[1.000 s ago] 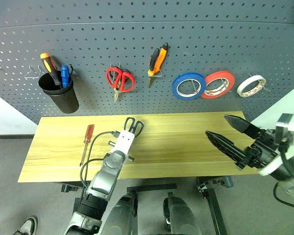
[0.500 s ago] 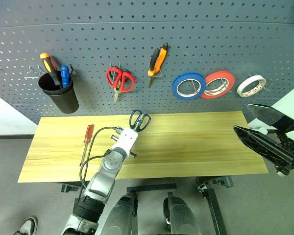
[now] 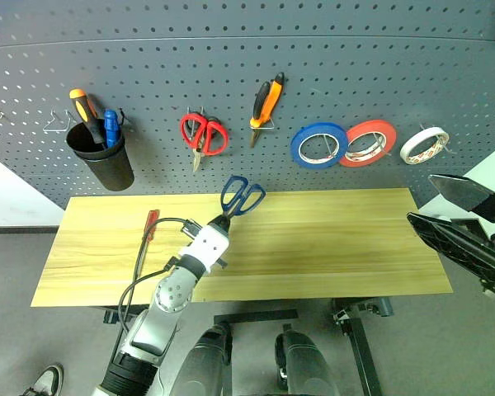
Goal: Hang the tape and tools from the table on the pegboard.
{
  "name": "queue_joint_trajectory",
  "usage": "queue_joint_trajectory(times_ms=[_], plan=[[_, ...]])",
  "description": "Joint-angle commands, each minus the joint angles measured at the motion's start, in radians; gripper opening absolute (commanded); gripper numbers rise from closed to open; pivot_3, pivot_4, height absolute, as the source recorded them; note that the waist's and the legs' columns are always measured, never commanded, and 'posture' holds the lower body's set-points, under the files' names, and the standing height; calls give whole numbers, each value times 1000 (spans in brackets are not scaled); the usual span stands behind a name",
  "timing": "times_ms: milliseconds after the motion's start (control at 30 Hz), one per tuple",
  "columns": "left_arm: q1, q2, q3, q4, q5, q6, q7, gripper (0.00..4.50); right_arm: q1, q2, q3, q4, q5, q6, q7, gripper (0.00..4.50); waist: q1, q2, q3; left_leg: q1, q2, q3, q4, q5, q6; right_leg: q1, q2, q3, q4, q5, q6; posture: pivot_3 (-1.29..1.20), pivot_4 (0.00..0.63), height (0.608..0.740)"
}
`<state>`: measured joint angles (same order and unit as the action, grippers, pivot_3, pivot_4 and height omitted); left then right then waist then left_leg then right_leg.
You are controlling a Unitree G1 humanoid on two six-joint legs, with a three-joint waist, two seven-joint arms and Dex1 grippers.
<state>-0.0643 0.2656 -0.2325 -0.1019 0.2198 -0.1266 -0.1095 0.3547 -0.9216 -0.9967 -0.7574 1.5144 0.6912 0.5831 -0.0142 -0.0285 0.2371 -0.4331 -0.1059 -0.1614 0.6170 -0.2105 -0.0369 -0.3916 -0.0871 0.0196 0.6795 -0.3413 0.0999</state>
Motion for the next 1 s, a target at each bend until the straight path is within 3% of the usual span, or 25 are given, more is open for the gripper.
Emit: queue_joint_trajectory(times_ms=[33, 433, 1000], plan=[[-6, -4, 52, -48, 9, -116, 48, 535, -3, -1, -7, 12, -21, -14, 13, 4500, 0, 0, 0, 0, 0, 0, 0, 0, 0, 0, 0, 0, 0, 0, 0, -125, 210, 715], [-78, -13, 151, 3, 22, -247, 120, 535, -26, -17, -15, 55, -57, -4, 45, 4500, 0, 0, 0, 0, -1, 0, 6, -1, 1, 2, 0, 0, 2, 1, 2, -121, 213, 715], [-154, -27, 213, 99, -71, -220, 78, 526, -19, -21, -29, 58, -77, 9, 47, 4500, -3, 1, 0, 0, -1, 1, 13, -2, 4, 4, 1, 0, 3, 3, 5, -130, 216, 715]])
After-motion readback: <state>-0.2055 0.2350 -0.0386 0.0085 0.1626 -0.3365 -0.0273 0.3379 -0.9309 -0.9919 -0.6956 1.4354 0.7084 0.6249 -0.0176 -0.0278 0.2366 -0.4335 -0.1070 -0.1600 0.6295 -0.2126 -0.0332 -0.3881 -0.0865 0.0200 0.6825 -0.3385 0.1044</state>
